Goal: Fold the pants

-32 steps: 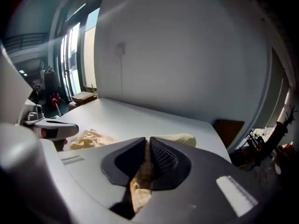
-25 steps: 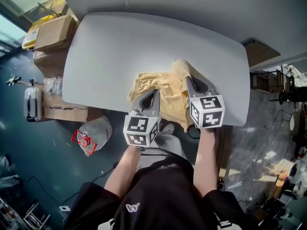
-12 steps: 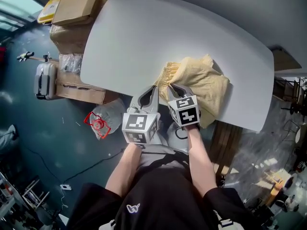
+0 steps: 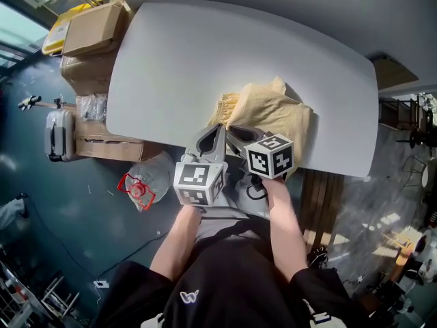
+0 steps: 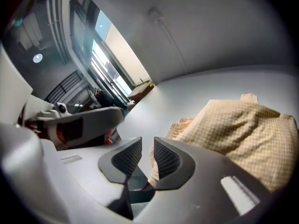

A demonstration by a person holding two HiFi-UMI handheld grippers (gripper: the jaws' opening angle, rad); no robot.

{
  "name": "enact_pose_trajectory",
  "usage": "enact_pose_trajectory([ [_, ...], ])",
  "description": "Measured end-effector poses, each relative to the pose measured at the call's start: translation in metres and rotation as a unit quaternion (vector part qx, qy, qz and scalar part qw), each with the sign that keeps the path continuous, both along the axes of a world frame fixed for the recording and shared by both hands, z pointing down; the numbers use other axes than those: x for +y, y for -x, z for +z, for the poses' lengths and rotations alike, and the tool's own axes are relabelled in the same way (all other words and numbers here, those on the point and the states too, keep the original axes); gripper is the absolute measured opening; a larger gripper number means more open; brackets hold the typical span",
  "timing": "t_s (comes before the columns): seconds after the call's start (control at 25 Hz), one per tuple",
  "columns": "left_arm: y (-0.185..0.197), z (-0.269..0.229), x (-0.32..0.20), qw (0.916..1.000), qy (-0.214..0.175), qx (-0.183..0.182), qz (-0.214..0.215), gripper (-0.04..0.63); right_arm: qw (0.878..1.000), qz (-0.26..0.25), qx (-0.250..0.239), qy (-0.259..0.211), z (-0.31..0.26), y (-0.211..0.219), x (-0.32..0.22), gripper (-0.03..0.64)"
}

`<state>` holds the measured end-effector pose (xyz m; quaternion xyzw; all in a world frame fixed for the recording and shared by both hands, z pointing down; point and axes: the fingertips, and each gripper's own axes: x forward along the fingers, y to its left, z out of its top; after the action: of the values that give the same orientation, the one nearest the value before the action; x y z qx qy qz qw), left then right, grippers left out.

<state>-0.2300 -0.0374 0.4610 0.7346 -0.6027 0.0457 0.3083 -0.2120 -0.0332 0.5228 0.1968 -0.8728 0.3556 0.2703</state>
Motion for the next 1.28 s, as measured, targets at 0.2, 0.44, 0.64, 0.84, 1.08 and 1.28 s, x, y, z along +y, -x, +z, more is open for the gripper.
enact_pose_trajectory([
  [0.2,-0.029,-0.027,-0.018,0.999,-0.035,0.003,0.026,0.004,0.994,0.045,-0.019,-0.097,-0.071,-0.041,-0.039,0.023],
  [0.44,-0.065,-0.092,-0.049,0.9926,-0.107,0.013,0.055,0.004,0.959,0.143,-0.042,-0.242,-0.17,-0.116,-0.086,0.005],
  [0.64,-0.087,-0.154,-0.076,0.9813,-0.178,0.004,0.072,0.003,0.914,0.188,-0.001,-0.36,-0.221,-0.16,-0.101,0.004],
  [0.84,-0.109,-0.199,-0.095,0.9684,-0.231,-0.017,0.092,0.003,0.882,0.224,-0.013,-0.415,-0.265,-0.185,-0.109,0.004],
  [1.08,-0.127,-0.235,-0.105,0.9563,-0.273,-0.041,0.096,0.003,0.866,0.238,-0.05,-0.438,-0.303,-0.209,-0.114,0.003],
  [1.28,-0.131,-0.242,-0.11,0.9597,-0.264,-0.051,0.08,0.003,0.859,0.227,-0.081,-0.451,-0.312,-0.209,-0.115,0.003],
])
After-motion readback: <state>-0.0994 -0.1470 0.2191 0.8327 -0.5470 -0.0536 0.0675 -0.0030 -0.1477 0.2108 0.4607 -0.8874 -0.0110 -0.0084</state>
